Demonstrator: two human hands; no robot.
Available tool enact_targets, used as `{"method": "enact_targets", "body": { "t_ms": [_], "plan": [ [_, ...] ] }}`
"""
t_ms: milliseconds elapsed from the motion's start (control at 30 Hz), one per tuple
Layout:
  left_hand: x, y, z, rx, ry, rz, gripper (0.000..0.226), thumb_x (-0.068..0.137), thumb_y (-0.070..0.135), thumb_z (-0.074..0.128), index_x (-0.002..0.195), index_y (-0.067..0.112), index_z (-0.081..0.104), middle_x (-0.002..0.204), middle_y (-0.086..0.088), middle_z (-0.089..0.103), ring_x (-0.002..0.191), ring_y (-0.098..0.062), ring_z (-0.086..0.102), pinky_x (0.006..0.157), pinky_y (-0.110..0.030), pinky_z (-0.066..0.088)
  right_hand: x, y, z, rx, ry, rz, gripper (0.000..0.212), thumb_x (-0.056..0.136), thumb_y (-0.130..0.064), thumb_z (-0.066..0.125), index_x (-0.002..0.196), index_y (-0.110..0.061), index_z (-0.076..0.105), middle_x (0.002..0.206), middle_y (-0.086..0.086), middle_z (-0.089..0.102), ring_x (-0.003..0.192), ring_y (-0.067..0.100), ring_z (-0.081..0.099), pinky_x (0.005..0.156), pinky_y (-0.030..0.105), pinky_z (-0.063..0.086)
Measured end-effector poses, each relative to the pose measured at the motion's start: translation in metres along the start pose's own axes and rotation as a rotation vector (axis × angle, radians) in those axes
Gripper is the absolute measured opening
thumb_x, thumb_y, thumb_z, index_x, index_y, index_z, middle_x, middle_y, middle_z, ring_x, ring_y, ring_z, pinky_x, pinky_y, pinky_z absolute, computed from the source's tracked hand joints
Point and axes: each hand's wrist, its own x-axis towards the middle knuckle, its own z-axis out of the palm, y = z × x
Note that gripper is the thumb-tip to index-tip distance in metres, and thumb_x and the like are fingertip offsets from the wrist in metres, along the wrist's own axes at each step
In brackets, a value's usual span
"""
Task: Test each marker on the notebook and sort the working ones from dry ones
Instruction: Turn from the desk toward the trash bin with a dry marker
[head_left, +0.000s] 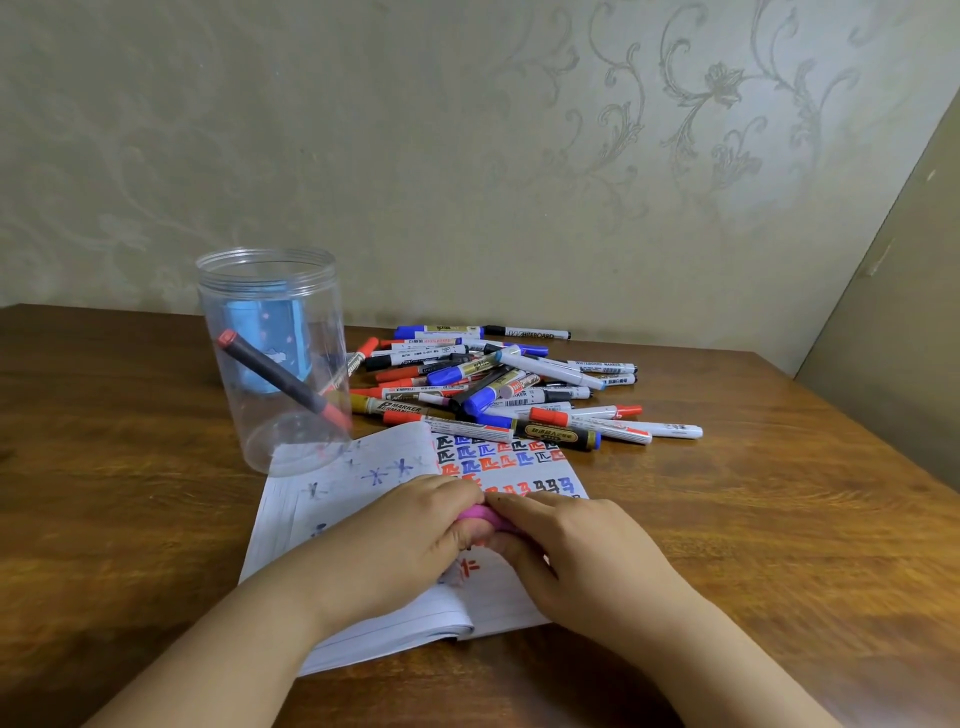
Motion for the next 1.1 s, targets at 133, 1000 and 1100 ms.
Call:
{"method": "enact_targets", "body": {
  "t_ms": [133,1000,1100],
  "plan": [
    [0.0,-0.001,-0.001,0.007,-0.012,-0.026,0.014,0.095,0.04,0.036,0.087,0.033,0.044,0.084,0.02,0.045,0.085,0.007,0.042,0.073,-0.012,0.034,0.0,0.002,0.001,-0.083,0.013,0.012,0.046,0.091,-0.055,0.028,0.126,-0.037,0.053,0.089,-0.01,0.069,0.073,0.014,0.064,0.05,0.03,0.048],
    [0.001,-0.006,-0.003,-0.144,0.47,-0.266,0.017,0.085,0.03,0.061,0.102,0.025,0.06,0.097,0.014,0.05,0.089,0.002,0.049,0.071,-0.003,0.038,-0.002,0.012,-0.015,1.549,-0.079,0.5,0.015,0.081,-0.018,0.061,0.089,-0.009,0.053,0.062,0.014,0.056,0.047,0.016,0.048,0.043,0.02,0.041],
    [0.002,-0.005,-0.001,-0.131,0.418,-0.286,0.02,0.085,0.032,0.061,0.104,0.026,0.058,0.102,0.012,0.049,0.087,-0.002,0.049,0.068,-0.003,0.037,-0.001,0.004,-0.007,1.213,-0.072,0.497,0.041,0.086,-0.051,0.048,0.089,-0.01,0.051,0.053,0.004,0.049,0.045,0.015,0.038,0.044,0.018,0.033]
  ]
}}
